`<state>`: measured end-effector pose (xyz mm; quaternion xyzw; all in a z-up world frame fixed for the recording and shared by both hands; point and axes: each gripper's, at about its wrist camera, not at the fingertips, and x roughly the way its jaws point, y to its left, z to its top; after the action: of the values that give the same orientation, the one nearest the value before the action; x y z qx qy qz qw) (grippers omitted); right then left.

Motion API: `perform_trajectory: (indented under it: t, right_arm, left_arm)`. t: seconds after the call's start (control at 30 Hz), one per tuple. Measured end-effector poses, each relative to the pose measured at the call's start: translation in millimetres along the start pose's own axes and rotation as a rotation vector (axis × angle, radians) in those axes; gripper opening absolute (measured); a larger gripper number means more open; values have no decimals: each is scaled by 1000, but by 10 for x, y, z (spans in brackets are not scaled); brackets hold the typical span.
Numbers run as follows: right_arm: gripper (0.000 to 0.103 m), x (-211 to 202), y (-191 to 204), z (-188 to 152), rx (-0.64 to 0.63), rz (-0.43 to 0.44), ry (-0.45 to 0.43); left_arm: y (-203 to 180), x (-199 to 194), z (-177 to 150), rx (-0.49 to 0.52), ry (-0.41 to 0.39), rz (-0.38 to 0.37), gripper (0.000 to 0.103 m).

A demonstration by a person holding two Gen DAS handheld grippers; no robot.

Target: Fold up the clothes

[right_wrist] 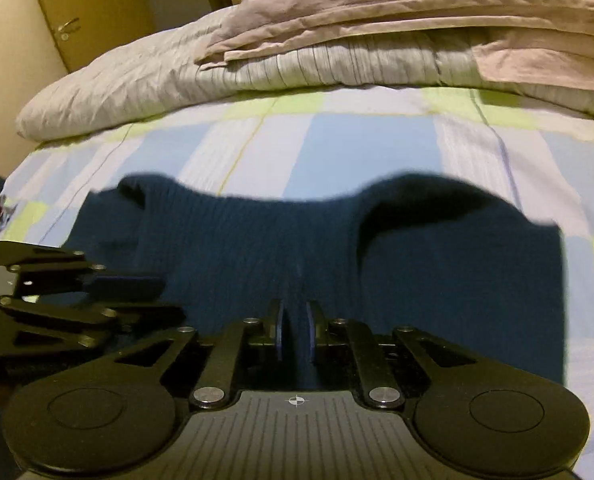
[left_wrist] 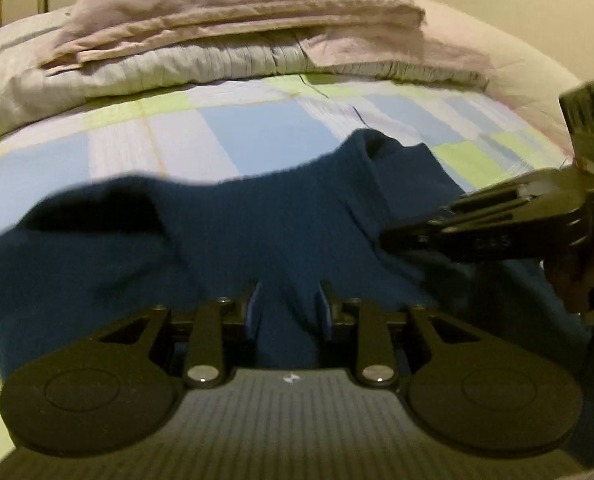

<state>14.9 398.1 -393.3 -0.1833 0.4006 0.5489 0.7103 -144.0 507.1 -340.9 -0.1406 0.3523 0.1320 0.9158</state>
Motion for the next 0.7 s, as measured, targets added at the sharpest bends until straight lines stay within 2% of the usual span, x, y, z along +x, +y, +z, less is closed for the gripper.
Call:
perform_trajectory:
  t: [0.07,0.17,0.43,0.53,0.67,0.7]
  right_arm:
    - [9,-192,54,-184,-15,-34,-8]
    - [41,-429,95,-359,17,-93,-3]
    - [43,-888,282,-1051,24,-223,133]
    - [44,-1274,382,-1508,-13,-280,127]
    - [47,-1739,428,-2008,20,-302,180]
    - [50,-1830,459,-2108,18,-313,199]
  left_arm:
    - [49,-160,-192,7,18,29,27]
    - [71,-410,-391,9,31,51,24]
    - [-19,-1083,-1082,6,116,77,24]
    - [-73,-1479,-1404,-33,130,100,24]
    - [-111,-1951,-1815,-85,169,143,24]
    - [-158,-2054,-1897,-86,169,159,24]
